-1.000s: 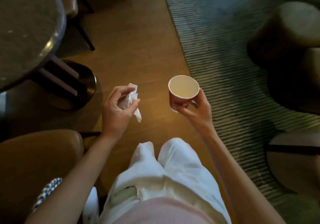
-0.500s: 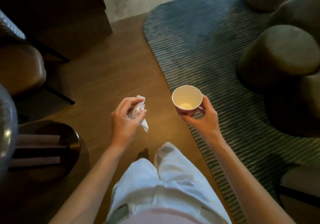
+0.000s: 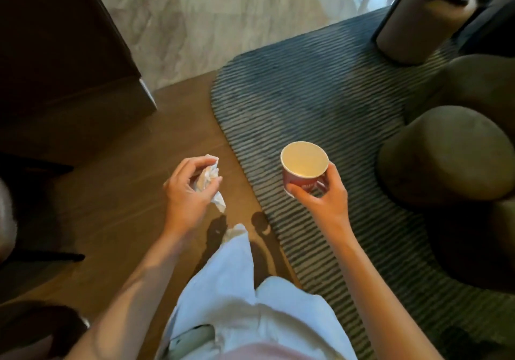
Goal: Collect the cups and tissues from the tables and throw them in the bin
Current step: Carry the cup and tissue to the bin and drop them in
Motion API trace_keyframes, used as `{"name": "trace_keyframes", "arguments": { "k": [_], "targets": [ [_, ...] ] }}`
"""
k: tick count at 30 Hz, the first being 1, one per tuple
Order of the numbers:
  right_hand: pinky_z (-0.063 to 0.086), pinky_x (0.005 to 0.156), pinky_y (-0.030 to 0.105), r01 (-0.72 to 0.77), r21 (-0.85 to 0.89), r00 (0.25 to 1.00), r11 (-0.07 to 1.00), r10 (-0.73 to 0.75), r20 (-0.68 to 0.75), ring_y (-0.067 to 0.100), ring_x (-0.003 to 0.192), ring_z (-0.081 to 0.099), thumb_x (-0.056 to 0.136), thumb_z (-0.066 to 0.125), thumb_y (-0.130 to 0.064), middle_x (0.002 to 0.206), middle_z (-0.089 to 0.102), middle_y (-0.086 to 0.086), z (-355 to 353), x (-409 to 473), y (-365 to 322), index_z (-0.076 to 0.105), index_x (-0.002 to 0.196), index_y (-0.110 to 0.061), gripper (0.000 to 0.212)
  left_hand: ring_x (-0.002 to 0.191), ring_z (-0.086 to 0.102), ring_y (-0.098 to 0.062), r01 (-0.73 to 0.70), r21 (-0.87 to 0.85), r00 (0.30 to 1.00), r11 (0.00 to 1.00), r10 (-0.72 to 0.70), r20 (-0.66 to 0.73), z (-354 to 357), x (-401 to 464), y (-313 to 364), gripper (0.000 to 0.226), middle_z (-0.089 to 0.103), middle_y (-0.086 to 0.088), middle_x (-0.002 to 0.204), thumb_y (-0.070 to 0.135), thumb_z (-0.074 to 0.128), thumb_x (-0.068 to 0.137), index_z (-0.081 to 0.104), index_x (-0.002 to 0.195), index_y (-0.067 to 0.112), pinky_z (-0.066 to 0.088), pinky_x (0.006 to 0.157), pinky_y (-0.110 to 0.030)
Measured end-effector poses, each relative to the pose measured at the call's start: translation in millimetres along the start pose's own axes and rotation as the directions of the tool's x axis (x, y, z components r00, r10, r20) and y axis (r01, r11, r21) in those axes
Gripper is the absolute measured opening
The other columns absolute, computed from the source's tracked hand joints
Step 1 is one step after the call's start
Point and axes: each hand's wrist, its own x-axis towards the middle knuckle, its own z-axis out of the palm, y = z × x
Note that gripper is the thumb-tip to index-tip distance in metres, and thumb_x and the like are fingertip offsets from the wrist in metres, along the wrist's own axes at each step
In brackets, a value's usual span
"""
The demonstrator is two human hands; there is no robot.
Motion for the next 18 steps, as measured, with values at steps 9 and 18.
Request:
{"name": "trace_keyframes", "arguments": {
  "k": [9,18],
  "targets": [
    [0.044,0.097,0.02,-0.06,0.04,0.99,0.997,0.064,-0.128,-0.003,0.117,0.05,0.069,0.082,-0.029,0.122,0.053,-0.024,4.0,229.9,1.8,0.044,0.128,-0.031,0.07,0.097,0.064,-0.01,-0.191,0.031,0.968,0.981,0.183,0.172,83.3,256.6,18.4,0.034,0.066,0.0,0.105,0.002,0.076,0.075,0.066,0.106,0.014,0.056,0.084,-0.033],
    [0.047,0.091,0.015,-0.05,0.077,0.97,0.996,0.067,-0.234,0.008,0.116,0.054,0.07,0.083,-0.018,0.127,0.055,-0.007,-45.5,493.1,21.6,0.045,0.129,-0.023,0.07,0.099,0.065,-0.013,-0.238,-0.01,0.943,0.971,0.233,0.236,224.1,514.5,55.7,0.035,0.068,-0.003,0.107,0.0,0.076,0.075,0.065,0.106,0.013,0.052,0.086,-0.025]
  ]
}}
